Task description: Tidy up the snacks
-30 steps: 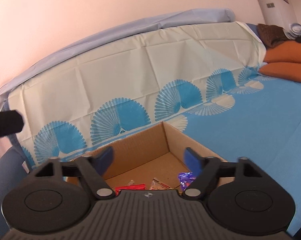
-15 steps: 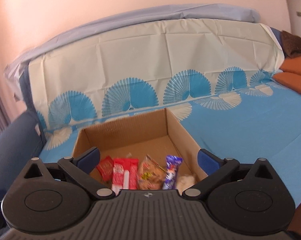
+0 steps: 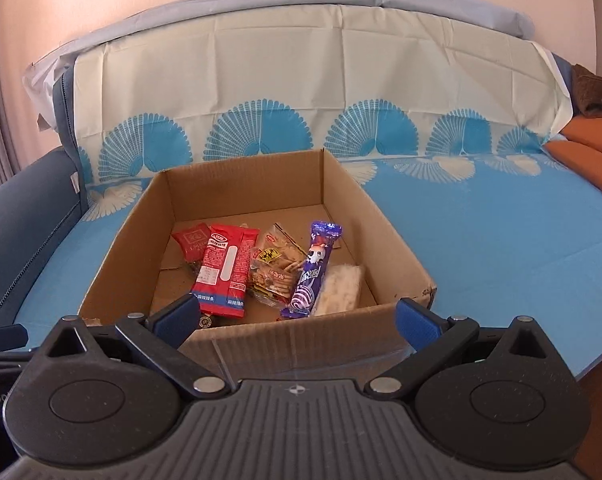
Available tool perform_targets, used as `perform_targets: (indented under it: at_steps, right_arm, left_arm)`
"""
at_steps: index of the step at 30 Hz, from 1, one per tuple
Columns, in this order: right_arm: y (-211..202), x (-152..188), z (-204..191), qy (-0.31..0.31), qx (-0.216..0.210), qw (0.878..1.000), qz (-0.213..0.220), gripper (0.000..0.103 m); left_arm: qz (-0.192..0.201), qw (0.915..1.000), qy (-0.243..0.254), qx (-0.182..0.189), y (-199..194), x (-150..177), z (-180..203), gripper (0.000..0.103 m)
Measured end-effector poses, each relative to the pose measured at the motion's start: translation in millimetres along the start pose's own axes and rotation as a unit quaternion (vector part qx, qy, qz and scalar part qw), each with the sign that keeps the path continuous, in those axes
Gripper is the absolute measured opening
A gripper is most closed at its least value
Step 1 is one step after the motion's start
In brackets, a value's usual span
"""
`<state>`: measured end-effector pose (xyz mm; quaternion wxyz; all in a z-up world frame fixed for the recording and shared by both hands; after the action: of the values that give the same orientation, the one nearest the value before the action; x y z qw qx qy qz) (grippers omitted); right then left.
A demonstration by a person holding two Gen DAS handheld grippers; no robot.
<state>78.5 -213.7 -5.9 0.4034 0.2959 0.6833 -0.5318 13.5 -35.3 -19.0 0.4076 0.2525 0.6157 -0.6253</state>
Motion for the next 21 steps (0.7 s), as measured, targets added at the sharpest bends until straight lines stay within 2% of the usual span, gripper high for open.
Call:
perform_targets:
  at_steps: [8, 21]
  right_arm:
    - [2.5, 1.0, -11.7, -0.018, 0.001, 1.000, 0.004, 0.102]
    - [1.3, 0.7, -11.8, -0.026, 0.008, 1.000, 0.009, 0.102]
  left_arm:
    - [0.010, 0.9998, -0.007, -0.014, -1.2, -5.1, -7.2, 0.103]
    - [0.013, 0.9999, -0.002, -0.011, -3.3, -4.1, -5.3, 0.103]
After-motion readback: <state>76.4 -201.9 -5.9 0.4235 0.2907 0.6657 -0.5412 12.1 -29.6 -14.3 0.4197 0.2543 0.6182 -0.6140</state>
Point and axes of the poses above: each gripper's, at about its wrist camera, not at the fingertips, and y roughly the way its jaws point, z to its right, x to its underside, the point moved 6 cm from there along y, roughly the way its jaws point, and after that the axes turned 2 degrees about z, right-handed, at the moved point
